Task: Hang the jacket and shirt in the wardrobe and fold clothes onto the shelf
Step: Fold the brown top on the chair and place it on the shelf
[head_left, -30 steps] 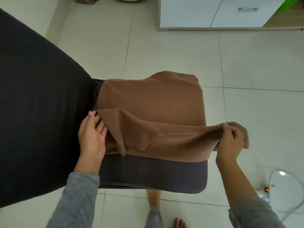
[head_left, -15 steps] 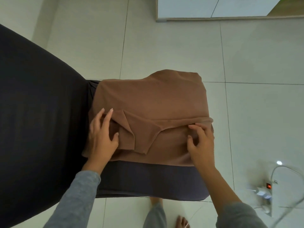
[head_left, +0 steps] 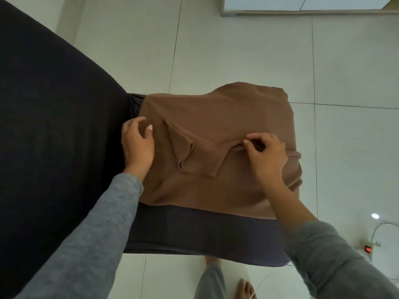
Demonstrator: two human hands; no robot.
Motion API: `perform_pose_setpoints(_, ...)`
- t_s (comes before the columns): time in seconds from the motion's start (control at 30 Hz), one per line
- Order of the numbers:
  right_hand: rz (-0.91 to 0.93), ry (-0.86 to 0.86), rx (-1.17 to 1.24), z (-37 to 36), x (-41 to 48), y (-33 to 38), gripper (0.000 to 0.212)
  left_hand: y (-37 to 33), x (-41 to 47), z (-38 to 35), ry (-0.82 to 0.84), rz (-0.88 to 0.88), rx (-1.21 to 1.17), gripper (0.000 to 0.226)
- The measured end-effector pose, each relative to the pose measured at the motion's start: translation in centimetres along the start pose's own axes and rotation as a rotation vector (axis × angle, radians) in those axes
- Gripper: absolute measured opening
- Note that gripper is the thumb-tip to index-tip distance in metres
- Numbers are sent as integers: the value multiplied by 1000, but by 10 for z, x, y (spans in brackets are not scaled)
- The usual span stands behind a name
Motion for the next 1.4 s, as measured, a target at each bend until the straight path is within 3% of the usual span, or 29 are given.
perform_pose_setpoints(0.07,-76,-98,21,0,1,3,9,1,-5,3,-55,122,-32,33)
perform_pose_setpoints(0.2,-56,-148,34,6,-19,3,12,17,-47,16,-121,59,-84,28)
perform_pose_setpoints(0.3,-102,-132,-5,16,-58,-15,15,35,-99,35,-237,119,-90,16)
perform_pose_setpoints(0.43,-299,-185,-70,28,-108,-60,20,50,-149,48,-348,378,-15,25)
perform_pose_setpoints(0.63,-744,-309,99,43,-126,-104,42,69,-157,36,-265,938,-429,59)
perform_pose_setpoints(0.77,-886,-189,257,55,-107,-107,56,75,-139,28,-206,943,-640,52)
perform_pose_setpoints(0.93,-953,-95,278,65,-89,-111,37,77,-120,31,-312,913,-530,39)
perform_pose_setpoints(1.07,-940,-135,263,63,-96,-116,34,67,-119,30,-421,928,-552,38)
perform_pose_setpoints(1.2,-726,-246,165,63,-98,-108,15,56,-128,26,-462,977,-583,51)
perform_pose_setpoints(1.3,-418,-289,160,61,-94,-82,18,37,-143,37,-512,760,-373,56)
perform_pose_setpoints(1.4,-245,-83,255,40,-91,-46,8,28,-143,35,-418,524,-384,35)
Point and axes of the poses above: each hand's wrist, its own x-axis towards the middle knuckle, its own z-axis out of the back of the hand, y = z × x, the point moved 2 cm from there along x, towards the middle knuckle, and after that the axes turned 9 degrees about -y, right-handed, at the moved point
